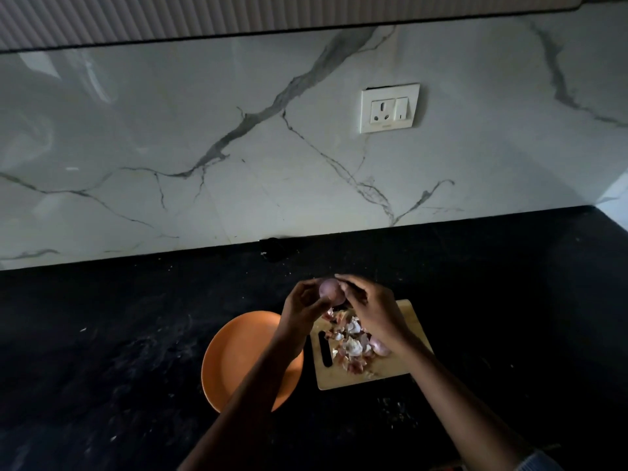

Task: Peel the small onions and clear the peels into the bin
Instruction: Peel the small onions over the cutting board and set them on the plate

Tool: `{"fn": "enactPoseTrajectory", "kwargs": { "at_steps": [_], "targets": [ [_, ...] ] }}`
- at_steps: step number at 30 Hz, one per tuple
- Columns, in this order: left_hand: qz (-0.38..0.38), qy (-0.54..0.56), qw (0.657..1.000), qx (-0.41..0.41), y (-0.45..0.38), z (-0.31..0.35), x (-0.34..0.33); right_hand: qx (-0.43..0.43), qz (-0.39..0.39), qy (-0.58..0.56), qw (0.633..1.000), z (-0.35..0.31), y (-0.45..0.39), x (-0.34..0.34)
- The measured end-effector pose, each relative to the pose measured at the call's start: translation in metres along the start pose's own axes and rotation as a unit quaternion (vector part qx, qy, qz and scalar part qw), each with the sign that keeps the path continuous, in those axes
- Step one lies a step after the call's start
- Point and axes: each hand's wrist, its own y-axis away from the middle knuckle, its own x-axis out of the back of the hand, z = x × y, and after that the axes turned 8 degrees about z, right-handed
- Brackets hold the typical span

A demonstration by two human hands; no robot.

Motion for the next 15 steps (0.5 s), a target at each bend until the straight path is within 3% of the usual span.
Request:
{"fn": "enactPoseTrajectory", "kwargs": {
  "at_steps": [10, 15],
  "targets": [
    [-0.004, 0.018, 1.0, -0.018, 0.003, 0.002, -0.003, 0.087, 0.054, 0.078, 0.992, 0.005, 0.003, -0.008],
    [-0.025, 0.031, 0.999, -0.027, 0.008, 0.004, -0.001, 0.087, 0.064, 0.105, 0.989, 0.009, 0.005, -0.009]
  ]
}}
